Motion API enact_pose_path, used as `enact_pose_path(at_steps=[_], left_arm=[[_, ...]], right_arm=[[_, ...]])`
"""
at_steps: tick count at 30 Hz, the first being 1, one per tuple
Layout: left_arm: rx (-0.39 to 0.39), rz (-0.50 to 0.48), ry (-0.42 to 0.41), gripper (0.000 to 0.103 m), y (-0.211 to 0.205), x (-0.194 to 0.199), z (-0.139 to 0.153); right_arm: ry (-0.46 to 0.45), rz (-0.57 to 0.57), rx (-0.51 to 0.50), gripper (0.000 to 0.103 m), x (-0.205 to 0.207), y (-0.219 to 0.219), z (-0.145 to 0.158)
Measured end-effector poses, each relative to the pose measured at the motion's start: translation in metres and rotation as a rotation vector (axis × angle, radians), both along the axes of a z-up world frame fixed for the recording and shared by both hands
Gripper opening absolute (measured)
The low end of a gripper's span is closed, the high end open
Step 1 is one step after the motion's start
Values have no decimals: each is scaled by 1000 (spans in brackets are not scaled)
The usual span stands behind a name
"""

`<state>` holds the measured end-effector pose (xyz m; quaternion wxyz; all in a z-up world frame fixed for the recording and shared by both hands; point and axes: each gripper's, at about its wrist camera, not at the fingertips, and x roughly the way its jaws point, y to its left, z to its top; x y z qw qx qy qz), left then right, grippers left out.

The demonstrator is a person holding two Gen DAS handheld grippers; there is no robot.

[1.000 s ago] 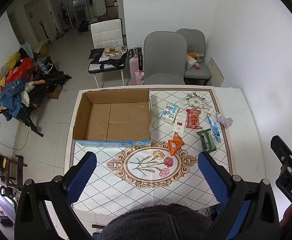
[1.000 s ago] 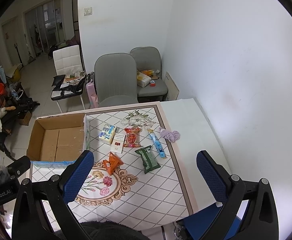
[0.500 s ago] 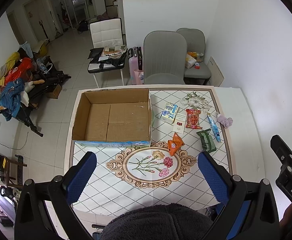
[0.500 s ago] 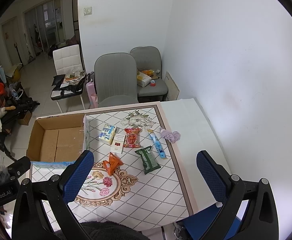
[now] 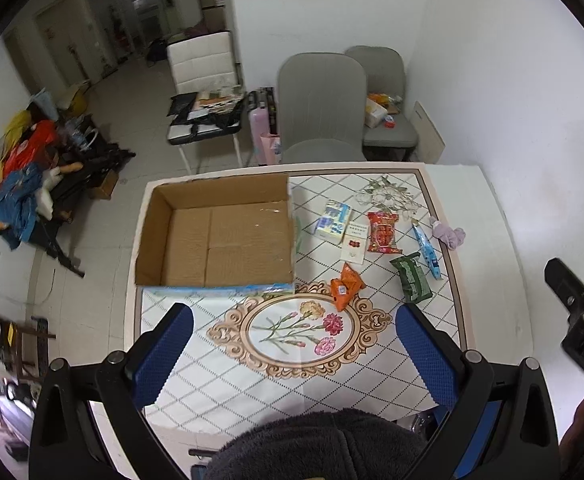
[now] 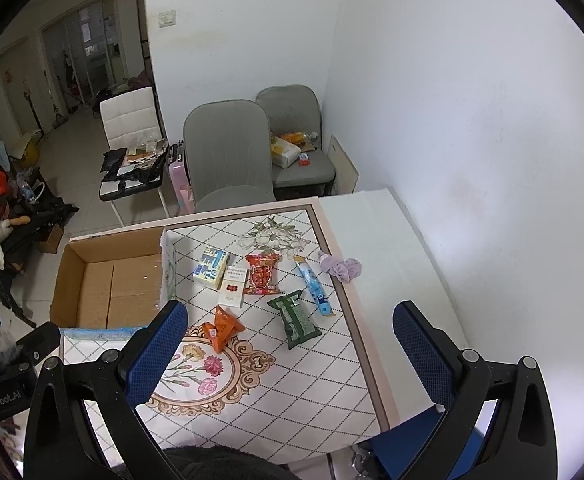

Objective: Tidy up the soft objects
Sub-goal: 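Grasp the yellow-blue carton with the left tool while the right tool grasps the green bag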

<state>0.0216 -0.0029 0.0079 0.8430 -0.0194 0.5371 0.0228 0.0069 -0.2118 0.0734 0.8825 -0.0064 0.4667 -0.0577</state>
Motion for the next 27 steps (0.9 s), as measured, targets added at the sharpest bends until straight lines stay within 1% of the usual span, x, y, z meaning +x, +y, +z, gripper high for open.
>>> enact_pose_path(at_steps=[3,4,6,8,9,11,12,13,14,15,16,17,18,19,22,25,27], left_arm=[[15,-40,-5,103,-16,30,-15],[17,-52,8,103,-21,42,-22],[3,-96,44,103,-34,71,-43],[17,-130,97,103,-48,101,-69],[9,-153,129,103,-54,117,-86],[16,-162,181,103,-63,146,-118],[23,-169,220,103,-68,164,-142],[28,-170,244,103,-72,175,-156],[44,-174,276,103,-77,190,-174],[59,-180,317,102,-82,206,-196],[75,-185,353,101,-86,218,-215],[99,-203,405,101,-91,232,-239],[111,-212,439,101,-94,239,-254],[131,-221,472,101,-98,246,-270],[162,-254,557,101,-107,263,-316],[178,-247,594,101,-108,278,-341],[174,-243,606,101,-108,288,-355]], right_arm=[[40,-41,4,103,23,-27,-20],[65,-51,8,103,33,-37,-31],[138,-64,20,103,57,-57,-64],[204,-62,51,103,79,-74,-98],[242,-62,61,103,90,-80,-117],[313,-46,102,103,114,-89,-164],[355,-43,122,103,125,-92,-189],[398,-34,144,103,136,-94,-215],[448,-19,173,103,149,-94,-250],[473,-13,180,103,155,-92,-269],[527,-2,191,103,167,-90,-304],[558,-3,194,103,173,-90,-324],[589,0,200,103,178,-87,-345],[629,12,210,103,186,-84,-373],[703,28,207,102,197,-79,-419],[750,27,192,102,201,-77,-448],[756,26,196,102,201,-77,-455]])
